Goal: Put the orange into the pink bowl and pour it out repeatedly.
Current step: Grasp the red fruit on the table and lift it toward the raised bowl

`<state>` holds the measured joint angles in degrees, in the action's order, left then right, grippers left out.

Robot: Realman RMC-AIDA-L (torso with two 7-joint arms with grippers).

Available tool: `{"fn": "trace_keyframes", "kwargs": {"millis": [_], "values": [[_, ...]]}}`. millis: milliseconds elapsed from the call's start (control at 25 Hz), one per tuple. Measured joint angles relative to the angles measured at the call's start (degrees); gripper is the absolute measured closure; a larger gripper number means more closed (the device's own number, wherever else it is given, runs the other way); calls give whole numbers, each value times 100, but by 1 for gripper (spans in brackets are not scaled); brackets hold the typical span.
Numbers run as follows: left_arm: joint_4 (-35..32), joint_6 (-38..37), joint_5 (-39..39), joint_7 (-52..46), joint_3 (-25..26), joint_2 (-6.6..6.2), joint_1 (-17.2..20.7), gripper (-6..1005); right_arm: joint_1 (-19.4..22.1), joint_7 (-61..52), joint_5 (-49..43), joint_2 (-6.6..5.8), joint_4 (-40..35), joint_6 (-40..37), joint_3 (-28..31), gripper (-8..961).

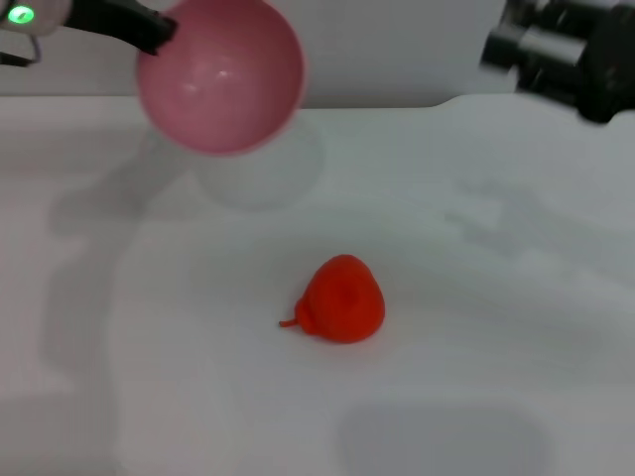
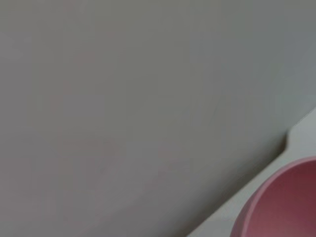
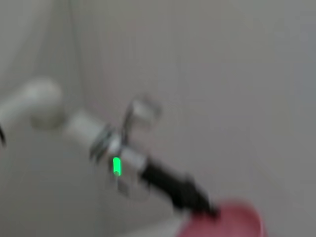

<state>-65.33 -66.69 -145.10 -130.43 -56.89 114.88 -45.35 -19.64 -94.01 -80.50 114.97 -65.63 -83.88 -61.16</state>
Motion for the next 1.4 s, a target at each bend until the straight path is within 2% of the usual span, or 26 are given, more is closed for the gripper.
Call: {"fn": "trace_keyframes", "kwargs": {"millis": [120, 240, 360, 440, 680, 880, 1120, 1400], "values": [[30, -3, -38, -45, 157, -140, 40, 955, -223, -1595, -1731, 37, -1101, -63, 52, 410], [64, 3, -63, -49, 309, -205, 41, 955, -688, -2950, -3408, 92, -1757, -304, 5, 410], [116, 10, -65, -43, 358, -228, 27, 955, -1195, -3442, -4510, 302, -1761, -499, -110, 409], [146, 19, -65, -27, 358, -221, 11, 956, -1438, -3440, -4824, 376, -1493, -452, -335, 409], [252, 41, -64, 4, 331, -183, -27, 956, -1954, -3399, -4938, 366, -418, -187, -971, 411], [258, 13, -63, -3, 337, -173, -18, 956, -2000, -3348, -4947, 376, 88, 216, -1292, 409], [255, -34, -62, 4, 332, -85, 4, 955, -2011, -3320, -4881, 403, 743, 880, -1658, 410], [233, -40, -62, 17, 271, -9, 2, 955, -2024, -3125, -4283, 412, 1373, 1455, -2002, 410]]}}
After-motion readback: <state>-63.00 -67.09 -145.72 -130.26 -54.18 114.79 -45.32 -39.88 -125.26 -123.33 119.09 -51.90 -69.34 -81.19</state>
